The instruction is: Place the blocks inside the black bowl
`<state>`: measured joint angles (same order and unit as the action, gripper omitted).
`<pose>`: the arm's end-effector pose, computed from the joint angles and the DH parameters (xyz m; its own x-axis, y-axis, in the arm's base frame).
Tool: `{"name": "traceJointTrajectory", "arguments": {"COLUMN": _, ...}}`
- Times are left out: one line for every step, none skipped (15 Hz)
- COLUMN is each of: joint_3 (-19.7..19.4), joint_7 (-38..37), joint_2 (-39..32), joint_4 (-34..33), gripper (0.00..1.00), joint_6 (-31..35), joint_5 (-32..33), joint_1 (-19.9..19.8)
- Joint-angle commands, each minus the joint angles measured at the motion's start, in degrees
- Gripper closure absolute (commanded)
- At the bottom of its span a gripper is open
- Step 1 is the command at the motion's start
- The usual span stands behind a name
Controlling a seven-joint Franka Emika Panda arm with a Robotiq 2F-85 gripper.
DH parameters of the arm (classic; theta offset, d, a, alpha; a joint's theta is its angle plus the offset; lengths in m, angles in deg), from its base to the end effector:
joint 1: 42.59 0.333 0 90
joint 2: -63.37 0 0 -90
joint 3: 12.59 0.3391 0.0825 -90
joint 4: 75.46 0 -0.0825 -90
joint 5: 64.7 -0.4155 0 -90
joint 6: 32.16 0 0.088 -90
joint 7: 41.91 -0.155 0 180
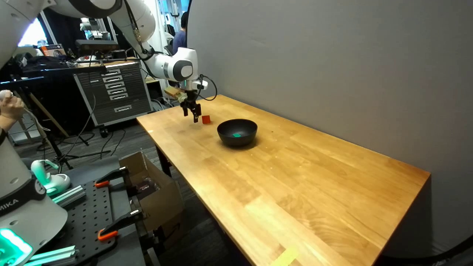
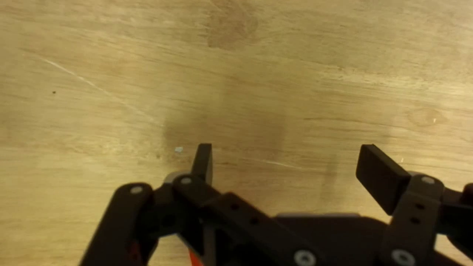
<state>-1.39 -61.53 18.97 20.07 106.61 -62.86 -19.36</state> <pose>0.5945 0.3965 0.1048 0.9724 0.2287 -0.0457 0.2229 -0.9691 -0.1059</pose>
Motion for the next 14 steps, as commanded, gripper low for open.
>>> {"name": "traceJointTrajectory", "arguments": {"joint_3": -2.4, "joint_7": 1.1, "joint_2": -4.7, "joint_4": -7.4, "gripper": 0.0, "joint_6": -0.7, "joint_5": 1.4, "joint_1": 2.8}}
{"name": "traceJointTrajectory", "arguments": {"joint_3": -3.1, "joint_7": 1.0, "joint_2": -5.5, "joint_4": -8.8, "gripper": 0.0, "joint_6": -0.9, "joint_5": 2.0, "joint_1": 3.5}}
{"name": "traceJointTrajectory", "arguments": {"joint_3": -3.6, "joint_7": 0.9, "joint_2": -6.3, "joint_4": -10.2, "gripper": 0.0, "joint_6": -0.9, "joint_5": 2.4, "joint_1": 4.2}}
{"name": "traceJointTrajectory", "arguments": {"joint_3": -4.4, "joint_7": 0.9, "joint_2": -6.8, "joint_4": -11.2, "gripper": 0.0, "joint_6": -1.3, "joint_5": 3.4, "joint_1": 4.8}}
{"name": "traceJointTrajectory", "arguments": {"joint_3": -5.1, "joint_7": 0.8, "joint_2": -7.2, "joint_4": -12.2, "gripper": 0.0, "joint_6": -1.5, "joint_5": 4.2, "joint_1": 5.3}}
{"name": "traceJointTrajectory", "arguments": {"joint_3": -5.7, "joint_7": 0.9, "joint_2": -7.4, "joint_4": -12.9, "gripper": 0.0, "joint_6": -1.8, "joint_5": 4.8, "joint_1": 5.5}}
{"name": "traceJointTrajectory", "arguments": {"joint_3": -6.1, "joint_7": 0.9, "joint_2": -7.7, "joint_4": -13.7, "gripper": 0.0, "joint_6": -2.0, "joint_5": 5.4, "joint_1": 5.7}}
{"name": "traceJointTrajectory", "arguments": {"joint_3": -6.5, "joint_7": 0.9, "joint_2": -7.9, "joint_4": -14.0, "gripper": 0.25, "joint_6": -1.9, "joint_5": 5.8, "joint_1": 5.8}}
{"name": "traceJointTrajectory", "arguments": {"joint_3": -6.9, "joint_7": 1.1, "joint_2": -8.0, "joint_4": -14.3, "gripper": 0.27, "joint_6": -2.3, "joint_5": 6.4, "joint_1": 5.9}}
{"name": "traceJointTrajectory", "arguments": {"joint_3": -7.3, "joint_7": 1.1, "joint_2": -8.1, "joint_4": -14.2, "gripper": 0.34, "joint_6": -2.2, "joint_5": 6.8, "joint_1": 5.8}}
{"name": "traceJointTrajectory", "arguments": {"joint_3": -7.6, "joint_7": 1.1, "joint_2": -8.2, "joint_4": -14.3, "gripper": 0.44, "joint_6": -2.2, "joint_5": 7.2, "joint_1": 5.7}}
{"name": "traceJointTrajectory", "arguments": {"joint_3": -7.9, "joint_7": 1.0, "joint_2": -8.3, "joint_4": -14.3, "gripper": 0.51, "joint_6": -2.2, "joint_5": 7.5, "joint_1": 5.7}}
{"name": "traceJointTrajectory", "arguments": {"joint_3": -8.2, "joint_7": 1.0, "joint_2": -8.5, "joint_4": -14.3, "gripper": 0.58, "joint_6": -2.2, "joint_5": 7.9, "joint_1": 5.7}}
{"name": "traceJointTrajectory", "arguments": {"joint_3": -8.4, "joint_7": 1.0, "joint_2": -8.6, "joint_4": -14.3, "gripper": 0.67, "joint_6": -2.3, "joint_5": 8.3, "joint_1": 5.8}}
